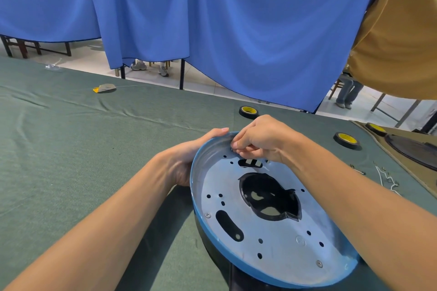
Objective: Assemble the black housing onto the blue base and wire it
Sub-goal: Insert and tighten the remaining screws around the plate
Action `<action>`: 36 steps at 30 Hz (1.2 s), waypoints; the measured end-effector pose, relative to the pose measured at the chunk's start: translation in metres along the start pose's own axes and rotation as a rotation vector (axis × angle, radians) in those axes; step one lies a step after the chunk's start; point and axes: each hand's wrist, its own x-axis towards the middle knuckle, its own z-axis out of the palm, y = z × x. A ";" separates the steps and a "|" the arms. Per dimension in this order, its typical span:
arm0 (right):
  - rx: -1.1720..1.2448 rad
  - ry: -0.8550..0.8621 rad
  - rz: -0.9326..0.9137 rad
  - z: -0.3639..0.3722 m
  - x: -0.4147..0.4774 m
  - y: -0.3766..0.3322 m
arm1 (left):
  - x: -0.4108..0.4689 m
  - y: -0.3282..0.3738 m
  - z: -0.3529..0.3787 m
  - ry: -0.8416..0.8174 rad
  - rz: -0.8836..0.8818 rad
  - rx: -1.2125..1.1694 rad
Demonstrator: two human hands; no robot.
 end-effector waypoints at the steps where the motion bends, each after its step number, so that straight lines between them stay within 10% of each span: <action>1: -0.017 0.027 -0.005 0.001 0.000 0.000 | 0.000 -0.001 0.000 -0.004 -0.001 -0.002; 11: 0.085 -0.039 0.174 0.004 0.001 -0.009 | 0.002 -0.001 -0.003 -0.006 0.001 0.030; 21: -0.308 0.073 -0.212 0.004 -0.006 0.001 | 0.002 0.000 -0.002 -0.017 -0.012 0.006; 27: -0.013 0.013 -0.006 0.002 -0.004 -0.001 | 0.001 0.000 -0.003 0.006 -0.011 0.010; 36: -0.837 0.014 -0.541 0.000 -0.008 -0.002 | 0.002 -0.001 -0.001 -0.029 0.024 -0.006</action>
